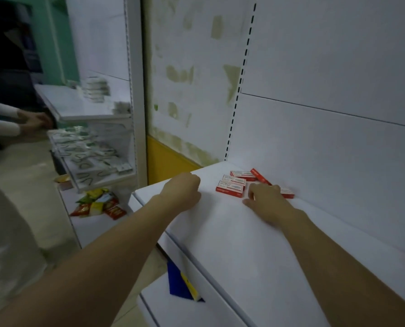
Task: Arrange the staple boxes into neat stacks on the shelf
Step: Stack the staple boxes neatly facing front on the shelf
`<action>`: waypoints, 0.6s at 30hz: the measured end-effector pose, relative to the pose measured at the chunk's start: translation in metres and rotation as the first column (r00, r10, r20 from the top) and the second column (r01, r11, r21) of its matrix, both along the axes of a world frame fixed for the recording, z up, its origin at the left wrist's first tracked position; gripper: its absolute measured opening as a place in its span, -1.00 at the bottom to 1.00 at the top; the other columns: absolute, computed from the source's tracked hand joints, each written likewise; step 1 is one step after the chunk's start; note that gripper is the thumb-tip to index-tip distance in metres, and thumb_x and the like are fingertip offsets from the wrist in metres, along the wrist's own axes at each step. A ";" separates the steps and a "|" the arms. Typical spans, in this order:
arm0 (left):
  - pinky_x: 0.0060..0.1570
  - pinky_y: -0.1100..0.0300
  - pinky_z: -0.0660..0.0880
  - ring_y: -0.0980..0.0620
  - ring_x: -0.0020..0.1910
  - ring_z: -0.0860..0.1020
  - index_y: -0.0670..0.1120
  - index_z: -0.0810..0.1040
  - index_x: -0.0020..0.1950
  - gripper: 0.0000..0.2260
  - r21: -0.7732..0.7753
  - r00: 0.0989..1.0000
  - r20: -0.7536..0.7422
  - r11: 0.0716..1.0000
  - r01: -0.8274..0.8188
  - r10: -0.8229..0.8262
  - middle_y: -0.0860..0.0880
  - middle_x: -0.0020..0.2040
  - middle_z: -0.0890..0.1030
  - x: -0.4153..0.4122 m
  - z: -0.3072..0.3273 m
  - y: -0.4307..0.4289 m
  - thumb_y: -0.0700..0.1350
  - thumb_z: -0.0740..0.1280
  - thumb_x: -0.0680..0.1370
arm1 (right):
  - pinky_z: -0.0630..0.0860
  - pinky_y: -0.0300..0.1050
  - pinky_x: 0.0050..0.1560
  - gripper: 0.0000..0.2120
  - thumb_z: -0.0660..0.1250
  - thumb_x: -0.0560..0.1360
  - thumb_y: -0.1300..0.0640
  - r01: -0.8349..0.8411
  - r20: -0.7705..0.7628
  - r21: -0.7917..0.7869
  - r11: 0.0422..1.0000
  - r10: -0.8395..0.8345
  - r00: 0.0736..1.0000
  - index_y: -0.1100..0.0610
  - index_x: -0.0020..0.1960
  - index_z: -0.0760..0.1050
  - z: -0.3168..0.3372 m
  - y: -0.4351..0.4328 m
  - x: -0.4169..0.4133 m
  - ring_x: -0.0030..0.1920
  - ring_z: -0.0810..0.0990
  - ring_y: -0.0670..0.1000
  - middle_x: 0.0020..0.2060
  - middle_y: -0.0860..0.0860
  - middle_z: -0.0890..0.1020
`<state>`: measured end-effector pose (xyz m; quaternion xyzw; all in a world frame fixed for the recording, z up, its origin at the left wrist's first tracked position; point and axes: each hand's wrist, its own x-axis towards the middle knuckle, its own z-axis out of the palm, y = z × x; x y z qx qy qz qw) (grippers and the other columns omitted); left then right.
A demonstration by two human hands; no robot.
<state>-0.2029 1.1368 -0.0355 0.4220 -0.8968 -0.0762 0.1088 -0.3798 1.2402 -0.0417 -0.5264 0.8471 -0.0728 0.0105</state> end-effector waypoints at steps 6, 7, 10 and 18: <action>-0.05 0.24 0.42 -0.01 0.04 0.52 -0.12 0.49 0.25 -0.74 -0.015 0.998 -0.044 0.999 0.049 -0.049 -0.09 0.15 0.56 -0.017 0.001 0.016 -0.12 0.24 0.58 | 0.32 -0.09 0.31 -0.54 0.22 0.52 0.31 0.021 0.167 -0.213 0.977 0.015 0.986 0.09 0.38 0.29 -0.009 0.033 -0.010 0.31 0.37 0.12 0.33 0.10 0.33; -0.05 0.25 0.42 -0.01 0.04 0.52 -0.12 0.49 0.26 -0.74 -0.014 0.997 -0.048 0.998 0.061 -0.062 -0.08 0.16 0.56 -0.021 0.000 0.020 -0.12 0.24 0.58 | 0.29 -0.08 0.34 -0.54 0.23 0.55 0.21 0.057 0.165 -0.219 0.974 -0.021 0.986 0.11 0.43 0.25 -0.010 0.040 -0.012 0.34 0.35 0.13 0.36 0.12 0.28; 0.00 0.24 0.44 -0.02 0.07 0.53 -0.13 0.50 0.26 -0.72 -0.001 0.994 -0.036 0.994 0.107 -0.107 -0.08 0.17 0.56 -0.037 -0.002 0.032 -0.10 0.24 0.58 | 0.25 -0.06 0.35 -0.53 0.17 0.58 0.01 0.145 0.062 -0.115 0.983 -0.138 0.988 0.19 0.42 0.26 -0.012 0.063 -0.022 0.34 0.34 0.15 0.36 0.16 0.33; 0.15 0.10 0.49 -0.08 0.13 0.51 -0.18 0.48 0.26 -0.70 0.021 0.946 0.016 0.946 0.323 -0.323 -0.13 0.20 0.53 -0.091 -0.007 0.087 -0.10 0.26 0.56 | 0.33 -0.07 0.24 -0.58 0.30 0.52 0.05 0.209 0.069 -0.123 0.970 -0.202 0.977 0.17 0.32 0.36 -0.003 0.135 -0.035 0.26 0.36 0.15 0.21 0.16 0.42</action>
